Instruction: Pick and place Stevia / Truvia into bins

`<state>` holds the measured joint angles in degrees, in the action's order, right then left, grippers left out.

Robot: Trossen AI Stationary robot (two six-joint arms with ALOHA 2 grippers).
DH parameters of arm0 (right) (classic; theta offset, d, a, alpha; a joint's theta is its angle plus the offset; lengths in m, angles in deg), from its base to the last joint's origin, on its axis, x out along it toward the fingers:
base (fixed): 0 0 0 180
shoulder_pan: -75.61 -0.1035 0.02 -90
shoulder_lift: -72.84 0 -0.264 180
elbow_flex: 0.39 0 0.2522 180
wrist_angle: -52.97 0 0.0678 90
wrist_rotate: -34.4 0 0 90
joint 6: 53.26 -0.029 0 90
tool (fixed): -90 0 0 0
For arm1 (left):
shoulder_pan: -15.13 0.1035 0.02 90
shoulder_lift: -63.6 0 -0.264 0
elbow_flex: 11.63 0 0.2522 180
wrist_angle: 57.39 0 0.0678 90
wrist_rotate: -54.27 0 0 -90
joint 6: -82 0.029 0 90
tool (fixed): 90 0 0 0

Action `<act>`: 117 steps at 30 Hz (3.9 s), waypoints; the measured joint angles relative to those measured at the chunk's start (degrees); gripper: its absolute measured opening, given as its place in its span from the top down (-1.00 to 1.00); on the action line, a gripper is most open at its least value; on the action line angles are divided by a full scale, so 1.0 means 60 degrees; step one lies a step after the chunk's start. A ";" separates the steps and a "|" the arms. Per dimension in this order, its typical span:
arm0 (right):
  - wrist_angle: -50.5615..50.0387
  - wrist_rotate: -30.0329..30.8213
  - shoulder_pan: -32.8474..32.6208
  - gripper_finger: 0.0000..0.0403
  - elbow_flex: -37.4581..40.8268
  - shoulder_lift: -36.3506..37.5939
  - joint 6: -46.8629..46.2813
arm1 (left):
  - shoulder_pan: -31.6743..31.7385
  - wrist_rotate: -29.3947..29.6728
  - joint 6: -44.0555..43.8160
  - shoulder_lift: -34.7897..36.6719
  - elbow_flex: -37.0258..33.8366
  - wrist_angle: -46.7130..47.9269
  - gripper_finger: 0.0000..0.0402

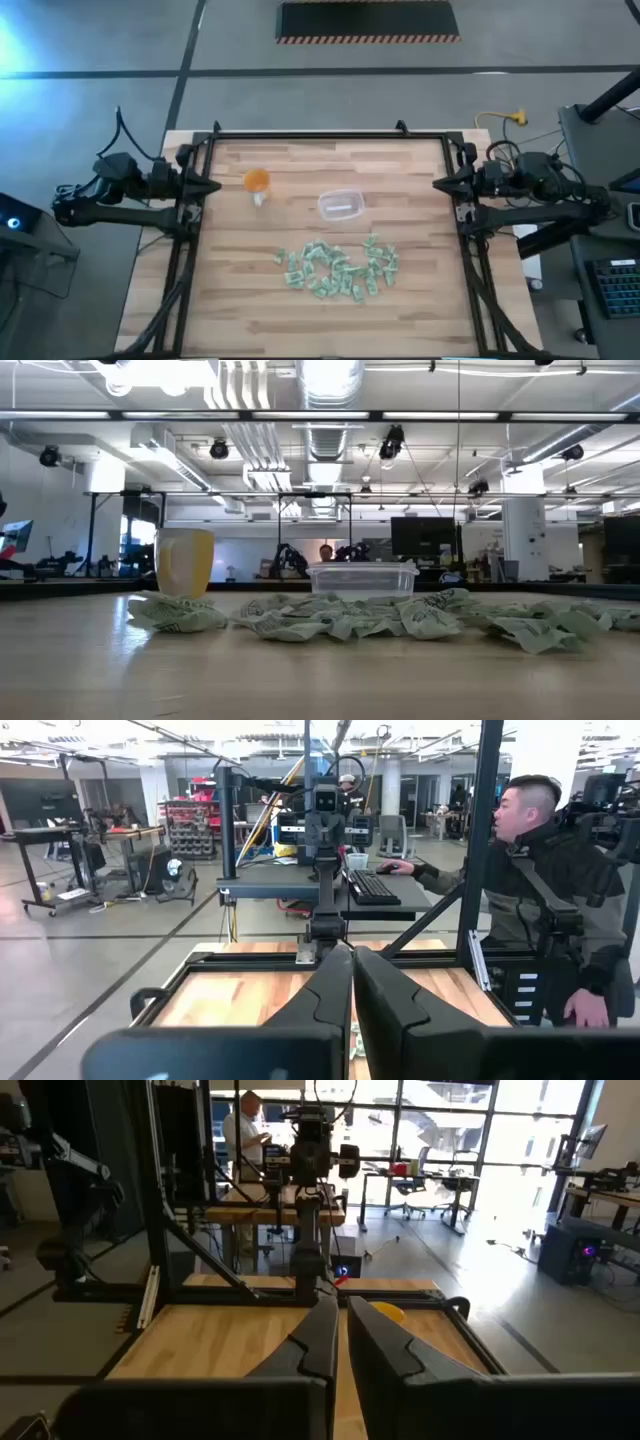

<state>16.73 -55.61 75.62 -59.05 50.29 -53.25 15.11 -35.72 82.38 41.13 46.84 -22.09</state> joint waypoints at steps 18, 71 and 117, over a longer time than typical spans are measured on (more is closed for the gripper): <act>0.0001 0.0000 0.0003 0.91 0.0000 0.0000 0.0000 | -0.0002 0.0000 0.0004 0.0002 0.0000 0.0000 1.00; 0.0004 0.0000 0.0004 0.91 0.0000 0.0000 0.0000 | 0.0000 0.0002 0.0003 0.0001 0.0000 0.0000 1.00; 0.1555 -0.0046 0.0000 0.91 -0.0004 -0.3344 0.2920 | 0.0002 0.2096 0.0343 -0.1567 -0.0011 -0.2240 1.00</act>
<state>26.06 -55.89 75.62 -59.08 30.23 -35.73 15.12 -23.14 84.44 31.73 46.77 -35.53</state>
